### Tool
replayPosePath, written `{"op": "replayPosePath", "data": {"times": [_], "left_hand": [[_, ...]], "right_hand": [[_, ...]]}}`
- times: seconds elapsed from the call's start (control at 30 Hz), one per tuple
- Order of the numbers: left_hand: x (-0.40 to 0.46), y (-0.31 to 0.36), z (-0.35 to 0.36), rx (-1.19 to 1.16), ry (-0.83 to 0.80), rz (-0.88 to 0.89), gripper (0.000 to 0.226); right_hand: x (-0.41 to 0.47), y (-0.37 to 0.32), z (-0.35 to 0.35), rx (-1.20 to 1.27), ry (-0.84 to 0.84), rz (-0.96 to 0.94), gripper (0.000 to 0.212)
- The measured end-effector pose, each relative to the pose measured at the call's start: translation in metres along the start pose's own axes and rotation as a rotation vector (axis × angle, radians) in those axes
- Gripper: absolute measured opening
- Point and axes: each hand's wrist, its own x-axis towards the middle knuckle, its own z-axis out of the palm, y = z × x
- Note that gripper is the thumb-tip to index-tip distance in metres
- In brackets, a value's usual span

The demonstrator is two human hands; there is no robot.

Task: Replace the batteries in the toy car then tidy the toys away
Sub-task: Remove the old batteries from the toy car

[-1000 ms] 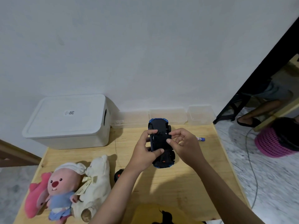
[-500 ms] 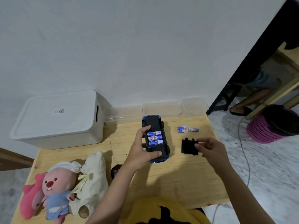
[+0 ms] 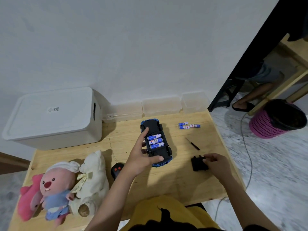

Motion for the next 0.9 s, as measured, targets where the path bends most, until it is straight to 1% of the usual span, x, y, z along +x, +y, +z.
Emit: {"op": "replayPosePath", "data": {"times": [0.13,0.33,0.43,0.6,0.7,0.77,0.9], "left_hand": [[-0.002,-0.004,-0.002,0.006,0.005,-0.001,0.106],[-0.003,-0.008,-0.004,0.023,0.007,0.03,0.106],[-0.004,-0.007,-0.002,0.008,0.016,0.037,0.106],[-0.005,-0.001,0.004,0.042,0.035,0.064,0.107],[-0.007,0.006,0.008,0.081,0.05,0.08,0.106],[-0.007,0.009,0.01,0.118,0.053,0.109,0.105],[-0.008,0.014,0.014,0.179,0.055,0.156,0.104]], "right_hand": [[0.002,0.003,0.003,-0.059,-0.007,-0.028,0.016],[0.0,0.002,0.004,-0.072,0.015,-0.033,0.022],[-0.006,-0.009,0.003,-0.077,0.018,-0.069,0.023],[-0.024,-0.057,0.009,-0.002,0.027,-0.243,0.017],[-0.037,-0.09,0.017,0.055,-0.02,-0.394,0.015],[-0.045,-0.11,0.022,0.095,-0.051,-0.451,0.015],[-0.05,-0.138,0.034,0.042,-0.127,-0.535,0.016]]}}
